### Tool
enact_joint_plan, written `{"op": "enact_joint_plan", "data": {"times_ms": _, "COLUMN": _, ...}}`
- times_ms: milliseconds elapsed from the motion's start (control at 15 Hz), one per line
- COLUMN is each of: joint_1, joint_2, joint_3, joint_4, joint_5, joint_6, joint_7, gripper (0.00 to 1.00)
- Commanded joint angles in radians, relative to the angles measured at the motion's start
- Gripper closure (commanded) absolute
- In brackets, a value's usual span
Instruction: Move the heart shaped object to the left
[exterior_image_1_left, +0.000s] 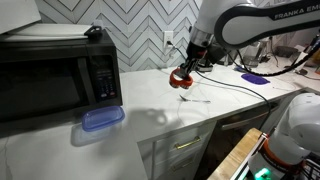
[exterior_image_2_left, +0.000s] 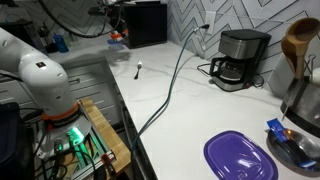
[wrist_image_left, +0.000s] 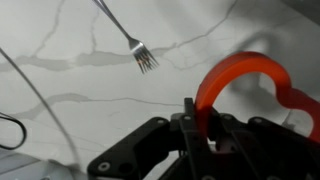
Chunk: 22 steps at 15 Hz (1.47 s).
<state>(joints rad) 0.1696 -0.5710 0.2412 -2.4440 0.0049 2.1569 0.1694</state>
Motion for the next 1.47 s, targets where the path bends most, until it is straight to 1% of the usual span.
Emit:
{"op": "enact_joint_plan", "data": {"times_ms": 0, "joint_1": 0.088, "joint_2": 0.125, "joint_3": 0.051, "joint_4": 0.088, "joint_5": 0.022, "joint_6": 0.047, "joint_7": -0.062, "gripper": 0.97}}
{"op": "enact_joint_plan", "data": {"times_ms": 133, "joint_1": 0.126, "joint_2": 0.171, "joint_3": 0.070, "joint_4": 0.119, "joint_5": 0.009, "joint_6": 0.076, "joint_7": -0.110, "gripper": 0.97}}
{"op": "enact_joint_plan", "data": {"times_ms": 200, "joint_1": 0.144, "joint_2": 0.188, "joint_3": 0.066, "joint_4": 0.129, "joint_5": 0.015, "joint_6": 0.091, "joint_7": -0.152, "gripper": 0.97}}
{"op": "enact_joint_plan", "data": {"times_ms": 267, "joint_1": 0.119, "joint_2": 0.141, "joint_3": 0.072, "joint_4": 0.098, "joint_5": 0.001, "joint_6": 0.067, "joint_7": -0.078, "gripper": 0.89}}
{"op": "enact_joint_plan", "data": {"times_ms": 467, "joint_1": 0.138, "joint_2": 0.185, "joint_3": 0.074, "joint_4": 0.127, "joint_5": 0.002, "joint_6": 0.082, "joint_7": -0.118, "gripper": 0.89}}
{"op": "enact_joint_plan", "data": {"times_ms": 800, "joint_1": 0.138, "joint_2": 0.191, "joint_3": 0.071, "joint_4": 0.135, "joint_5": 0.002, "joint_6": 0.082, "joint_7": -0.131, "gripper": 0.89}}
{"op": "enact_joint_plan", "data": {"times_ms": 867, "joint_1": 0.138, "joint_2": 0.191, "joint_3": 0.071, "joint_4": 0.136, "joint_5": 0.002, "joint_6": 0.082, "joint_7": -0.131, "gripper": 0.97}}
{"op": "enact_joint_plan", "data": {"times_ms": 1133, "joint_1": 0.180, "joint_2": 0.328, "joint_3": 0.112, "joint_4": 0.236, "joint_5": 0.006, "joint_6": 0.073, "joint_7": -0.189, "gripper": 0.97}}
{"op": "enact_joint_plan", "data": {"times_ms": 1400, "joint_1": 0.239, "joint_2": 0.493, "joint_3": 0.163, "joint_4": 0.358, "joint_5": 0.012, "joint_6": 0.072, "joint_7": -0.289, "gripper": 0.97}}
